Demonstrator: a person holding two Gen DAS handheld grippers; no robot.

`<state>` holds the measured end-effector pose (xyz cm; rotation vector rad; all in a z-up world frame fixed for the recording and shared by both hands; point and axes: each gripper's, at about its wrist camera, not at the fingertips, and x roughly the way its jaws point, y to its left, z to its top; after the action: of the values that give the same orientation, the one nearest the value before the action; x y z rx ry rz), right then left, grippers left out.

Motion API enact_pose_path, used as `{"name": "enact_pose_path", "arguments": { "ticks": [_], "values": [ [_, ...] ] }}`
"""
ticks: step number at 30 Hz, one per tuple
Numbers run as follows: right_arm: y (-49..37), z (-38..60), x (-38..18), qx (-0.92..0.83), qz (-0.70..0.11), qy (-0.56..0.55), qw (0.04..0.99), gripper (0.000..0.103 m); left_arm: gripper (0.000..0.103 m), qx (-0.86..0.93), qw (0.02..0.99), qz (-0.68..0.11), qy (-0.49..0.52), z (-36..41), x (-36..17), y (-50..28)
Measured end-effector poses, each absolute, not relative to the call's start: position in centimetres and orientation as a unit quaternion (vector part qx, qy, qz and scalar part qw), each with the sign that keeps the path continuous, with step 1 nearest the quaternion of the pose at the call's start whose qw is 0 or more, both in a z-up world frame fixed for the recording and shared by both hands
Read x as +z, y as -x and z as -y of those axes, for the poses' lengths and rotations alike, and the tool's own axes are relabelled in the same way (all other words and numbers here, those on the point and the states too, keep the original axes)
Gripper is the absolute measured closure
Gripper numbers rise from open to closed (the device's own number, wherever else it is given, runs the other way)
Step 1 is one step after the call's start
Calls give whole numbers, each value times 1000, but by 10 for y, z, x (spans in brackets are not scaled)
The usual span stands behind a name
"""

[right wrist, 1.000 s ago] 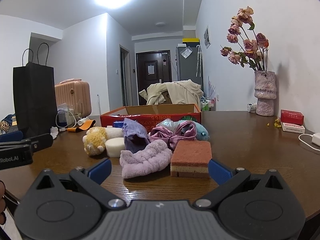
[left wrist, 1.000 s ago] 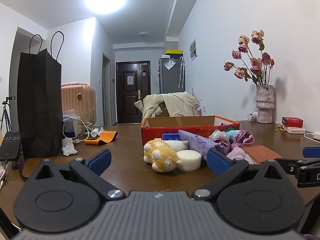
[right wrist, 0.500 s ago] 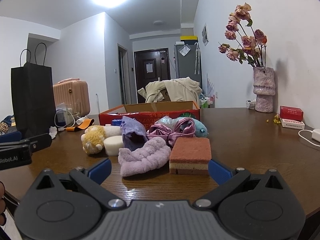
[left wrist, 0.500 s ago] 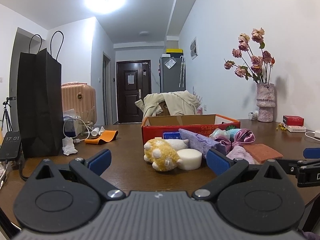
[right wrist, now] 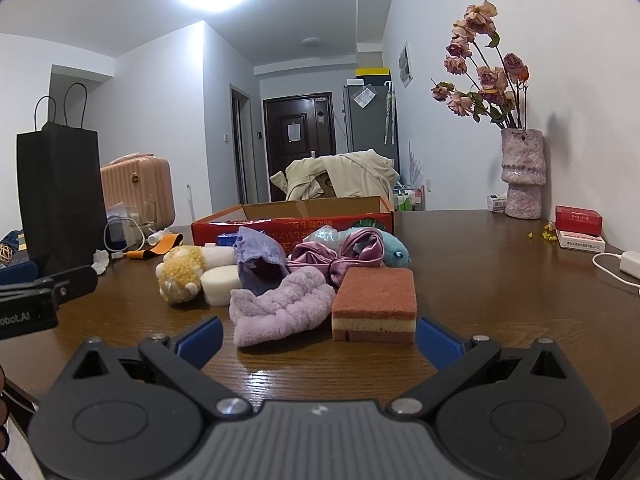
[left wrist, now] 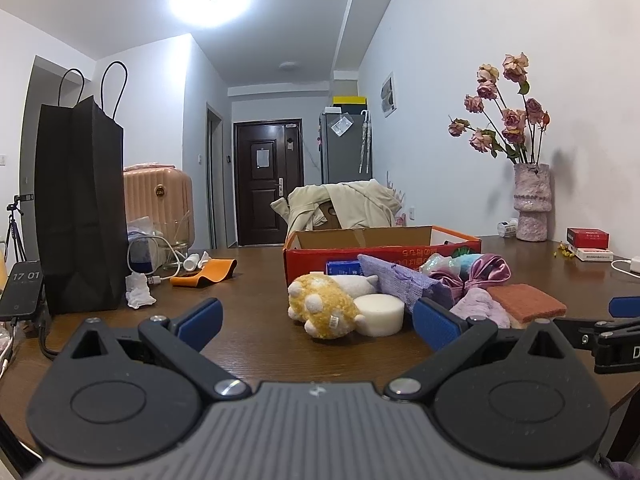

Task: Organize soft objects

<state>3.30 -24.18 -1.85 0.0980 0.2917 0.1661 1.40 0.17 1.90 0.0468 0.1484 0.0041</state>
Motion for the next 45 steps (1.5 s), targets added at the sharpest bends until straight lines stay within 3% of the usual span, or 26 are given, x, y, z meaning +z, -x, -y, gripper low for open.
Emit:
{"name": "enact_pose_path", "arguments": {
  "ticks": [39, 45],
  "values": [
    [-44, 253, -19, 87, -103, -76, 988, 0, 0, 24, 998, -56, 4, -12, 22, -36],
    [-77, 231, -2, 134, -117, -22, 984, 1, 0, -4, 994, -109, 27, -37, 41, -79]
  ]
}}
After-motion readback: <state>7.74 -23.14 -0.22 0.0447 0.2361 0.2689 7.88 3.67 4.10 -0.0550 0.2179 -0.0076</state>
